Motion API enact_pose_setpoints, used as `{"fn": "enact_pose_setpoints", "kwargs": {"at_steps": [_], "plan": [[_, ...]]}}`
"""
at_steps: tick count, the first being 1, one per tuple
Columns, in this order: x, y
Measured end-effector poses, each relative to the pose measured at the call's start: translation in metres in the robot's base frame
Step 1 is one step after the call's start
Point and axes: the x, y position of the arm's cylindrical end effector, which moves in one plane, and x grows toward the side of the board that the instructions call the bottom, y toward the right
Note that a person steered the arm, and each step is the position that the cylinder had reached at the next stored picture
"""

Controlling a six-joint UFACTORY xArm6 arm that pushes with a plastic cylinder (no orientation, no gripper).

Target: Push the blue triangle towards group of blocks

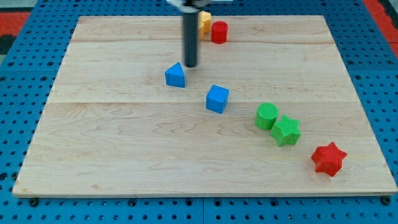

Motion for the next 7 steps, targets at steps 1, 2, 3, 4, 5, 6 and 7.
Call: {"fn": "enact_pose_setpoints", "kwargs": {"at_steps": [1, 2, 3, 4, 5, 6, 7], "plan": [[0.017, -0.100], [0.083, -0.052], [0.053, 0.014], [0.041, 0.074], [0.014, 0.028], [0.025, 0.020], [0.012, 0.001]]}}
